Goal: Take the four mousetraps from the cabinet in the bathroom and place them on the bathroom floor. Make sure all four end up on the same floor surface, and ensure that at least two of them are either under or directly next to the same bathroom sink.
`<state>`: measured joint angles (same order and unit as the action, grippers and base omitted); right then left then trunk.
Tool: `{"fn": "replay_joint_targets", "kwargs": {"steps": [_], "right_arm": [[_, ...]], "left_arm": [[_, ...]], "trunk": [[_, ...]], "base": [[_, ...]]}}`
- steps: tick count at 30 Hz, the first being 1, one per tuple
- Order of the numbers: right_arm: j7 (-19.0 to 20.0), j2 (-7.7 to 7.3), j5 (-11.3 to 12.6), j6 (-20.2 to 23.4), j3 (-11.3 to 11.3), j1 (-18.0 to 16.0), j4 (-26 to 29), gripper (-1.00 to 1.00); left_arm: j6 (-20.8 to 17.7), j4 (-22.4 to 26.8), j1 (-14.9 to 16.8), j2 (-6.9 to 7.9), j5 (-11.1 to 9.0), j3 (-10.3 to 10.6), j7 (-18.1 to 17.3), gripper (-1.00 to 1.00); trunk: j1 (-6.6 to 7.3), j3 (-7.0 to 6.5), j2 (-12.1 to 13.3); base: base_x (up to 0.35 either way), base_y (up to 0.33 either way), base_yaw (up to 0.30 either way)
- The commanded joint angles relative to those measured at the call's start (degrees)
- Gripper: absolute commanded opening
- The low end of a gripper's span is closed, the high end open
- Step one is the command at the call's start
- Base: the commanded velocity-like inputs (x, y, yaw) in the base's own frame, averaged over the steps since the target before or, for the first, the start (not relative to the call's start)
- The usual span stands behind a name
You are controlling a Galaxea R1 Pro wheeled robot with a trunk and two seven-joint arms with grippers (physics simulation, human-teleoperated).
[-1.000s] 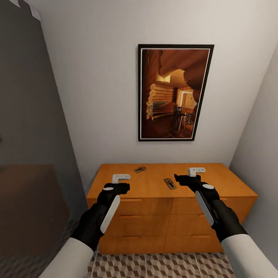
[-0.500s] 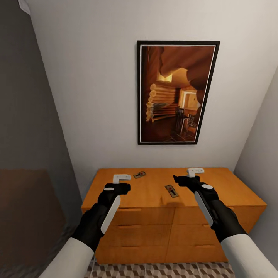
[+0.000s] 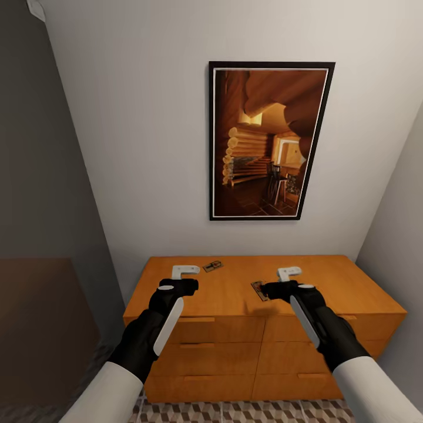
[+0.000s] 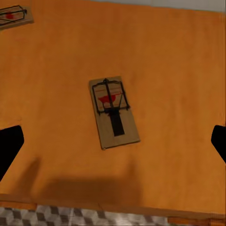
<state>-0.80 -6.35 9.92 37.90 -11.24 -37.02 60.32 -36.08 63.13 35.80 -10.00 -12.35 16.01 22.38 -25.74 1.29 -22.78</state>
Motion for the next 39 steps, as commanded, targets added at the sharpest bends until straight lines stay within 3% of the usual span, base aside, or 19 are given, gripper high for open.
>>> {"fn": "replay_joint_targets", "kwargs": {"steps": [1,5,11,20,28,39], "right_arm": [[-0.1,-0.06,0.2,0.6,-0.7,-0.1,-0.4,1.00],[-0.1,-0.06,0.2,1.5,-2.5,-0.1,-1.5,1.00],[-0.2,-0.06,0.2,1.9,-3.2,-0.1,-2.0,1.00],[-0.2,-0.13,-0.2,2.0,-3.3,-0.1,-2.0,1.00],[-0.1,-0.31,-0.3,1.8,-2.9,-0.1,-1.9,1.00],[-0.1,-0.52,-0.2,1.7,-1.9,-0.1,-2.0,1.00]], "left_arm": [[-0.1,0.1,0.1,0.00,-0.6,0.1,0.5,1.00],[-0.1,0.0,0.1,0.00,-0.6,0.1,0.5,1.00],[-0.1,0.0,0.1,0.00,-0.6,0.1,0.5,1.00],[-0.1,0.0,0.1,0.00,-0.6,0.2,0.5,1.00],[-0.1,0.0,0.1,0.00,-0.6,2.1,0.5,1.00],[0.0,0.0,0.1,0.00,-0.5,2.3,0.5,1.00]], "trunk": [[-0.04,0.13,-0.1],[-0.04,0.13,-0.1],[-0.04,0.13,-0.1],[-0.04,0.13,-0.1],[-0.04,0.13,-0.1],[-0.04,0.13,-0.1]], "base": [[0.000,0.000,0.000],[0.000,0.000,0.000],[0.000,0.000,0.000],[0.105,0.000,0.000],[0.122,0.000,0.000],[0.007,0.000,0.000]]}}
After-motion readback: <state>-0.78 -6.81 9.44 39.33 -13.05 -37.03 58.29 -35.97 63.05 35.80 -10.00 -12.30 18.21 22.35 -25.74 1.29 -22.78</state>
